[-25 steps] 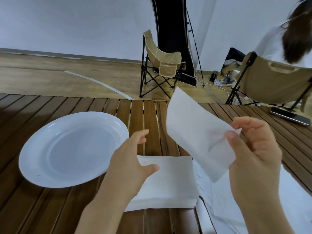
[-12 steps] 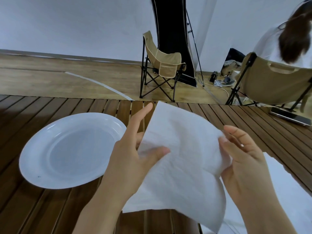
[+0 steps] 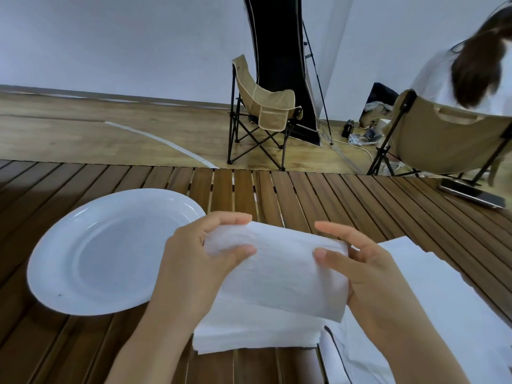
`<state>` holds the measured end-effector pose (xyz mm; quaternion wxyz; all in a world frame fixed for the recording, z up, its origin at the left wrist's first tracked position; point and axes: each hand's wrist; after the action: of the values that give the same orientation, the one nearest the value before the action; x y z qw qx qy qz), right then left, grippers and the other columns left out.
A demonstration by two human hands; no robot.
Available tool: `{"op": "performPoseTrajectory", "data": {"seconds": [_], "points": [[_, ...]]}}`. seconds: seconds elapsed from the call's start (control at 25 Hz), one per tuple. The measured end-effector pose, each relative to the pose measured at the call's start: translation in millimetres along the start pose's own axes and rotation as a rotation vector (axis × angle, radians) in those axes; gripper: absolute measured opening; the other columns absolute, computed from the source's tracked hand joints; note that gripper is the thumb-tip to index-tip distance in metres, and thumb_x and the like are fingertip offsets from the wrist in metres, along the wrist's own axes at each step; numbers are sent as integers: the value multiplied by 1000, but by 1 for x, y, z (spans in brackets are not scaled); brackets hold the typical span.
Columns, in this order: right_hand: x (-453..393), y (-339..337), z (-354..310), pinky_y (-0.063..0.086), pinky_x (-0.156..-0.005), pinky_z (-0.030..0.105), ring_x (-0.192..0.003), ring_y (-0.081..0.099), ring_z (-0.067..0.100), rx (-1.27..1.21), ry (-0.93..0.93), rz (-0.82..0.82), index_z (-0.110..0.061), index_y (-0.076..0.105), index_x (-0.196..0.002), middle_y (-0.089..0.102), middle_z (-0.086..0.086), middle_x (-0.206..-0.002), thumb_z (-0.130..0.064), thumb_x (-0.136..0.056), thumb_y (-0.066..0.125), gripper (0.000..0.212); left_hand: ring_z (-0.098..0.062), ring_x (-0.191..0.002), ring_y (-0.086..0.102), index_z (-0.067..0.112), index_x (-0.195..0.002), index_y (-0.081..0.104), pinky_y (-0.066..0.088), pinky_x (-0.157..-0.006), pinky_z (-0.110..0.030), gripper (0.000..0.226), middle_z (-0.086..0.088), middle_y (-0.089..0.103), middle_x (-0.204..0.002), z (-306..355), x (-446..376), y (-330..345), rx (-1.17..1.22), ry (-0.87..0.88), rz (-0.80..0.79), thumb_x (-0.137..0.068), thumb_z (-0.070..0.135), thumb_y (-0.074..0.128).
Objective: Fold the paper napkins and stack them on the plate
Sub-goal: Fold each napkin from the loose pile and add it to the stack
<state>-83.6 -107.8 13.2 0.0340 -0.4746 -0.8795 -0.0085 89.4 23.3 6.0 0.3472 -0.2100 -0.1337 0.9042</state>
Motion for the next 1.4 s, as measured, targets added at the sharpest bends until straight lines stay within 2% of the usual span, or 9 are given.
{"op": "performPoseTrajectory", "data": {"seconds": [0.08, 0.32, 0.48, 0.6, 0.76, 0.92, 1.12, 1.24, 1.4], "points": [[1, -2, 1, 53, -83, 46, -92, 66, 33, 45, -28, 45, -28, 75, -98, 73, 6, -94, -7, -77, 73, 30, -3, -101, 59, 46, -103, 67, 50, -88, -24, 38, 27, 65, -99, -2, 1, -3, -29, -7, -29, -70, 34, 80], [4, -1, -3, 55, -76, 34, -77, 68, 20, 74, -126, 98, -20, 75, -91, 74, 6, -82, 0, -75, 74, 25, -6, -87, 61, 42, -92, 68, 48, -73, -16, 24, 22, 65, -90, -5, 2, -6, -140, -5, 84, -70, 42, 77], [3, 2, -1, 52, -67, 23, -71, 68, 13, 189, -170, 135, -21, 76, -87, 74, 1, -76, -1, -75, 76, 23, -6, -88, 59, 48, -83, 62, 50, -76, -24, 24, 25, 62, -85, -5, 1, -11, -142, 11, 120, -64, 62, 58], [1, 3, 1, 51, -59, 18, -66, 66, 6, 279, -201, 188, -25, 74, -84, 73, -5, -72, -6, -77, 76, 20, -6, -86, 59, 50, -80, 61, 49, -77, -22, 21, 27, 61, -82, -5, 0, -12, -176, 23, 134, -63, 61, 56], [-2, 2, 3, 48, -62, 19, -66, 64, 5, 324, -238, 237, -25, 74, -79, 72, -7, -70, -9, -78, 75, 17, -7, -80, 62, 44, -81, 67, 49, -72, -19, 16, 21, 66, -79, -8, -1, -13, -186, 26, 159, -68, 53, 64], [-3, 4, 3, 47, -64, 19, -72, 62, 2, 308, -251, 293, -23, 70, -76, 69, -6, -84, -12, -83, 70, 12, 1, -83, 55, 51, -70, 56, 37, -67, -9, 4, 25, 56, -86, -1, -1, -13, -205, 42, 189, -70, 54, 59], [-8, 8, 12, 41, -59, 27, -66, 50, 16, 232, -132, 371, -14, 59, -83, 58, 4, -73, -20, -88, 64, 9, 4, -75, 61, 33, -86, 64, 38, -59, -9, 19, 20, 65, -79, -3, -3, -8, -153, -62, 177, -82, 50, 57], [-14, 12, 27, 38, -59, 29, -65, 46, 17, 265, 22, 389, -9, 56, -82, 51, 4, -73, -18, -84, 68, 16, -1, -64, 56, 27, -93, 51, 32, -51, -11, 11, 15, 63, -73, -9, -1, 1, -213, -167, 205, -89, 36, 58], [-16, 12, 38, 53, -80, 37, -78, 60, 20, 330, 143, 227, -14, 71, -74, 67, 1, -75, -5, -80, 70, 11, -4, -72, 56, 30, -81, 56, 34, -58, -12, 16, 10, 64, -85, -27, -1, 7, -304, -266, 138, -93, 19, 55]]}}
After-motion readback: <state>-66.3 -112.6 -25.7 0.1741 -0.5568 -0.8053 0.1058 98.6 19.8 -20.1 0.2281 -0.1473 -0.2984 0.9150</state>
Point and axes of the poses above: each hand's wrist, its own x-axis away from the middle knuckle, its own y-axis out of the palm, z = x × y
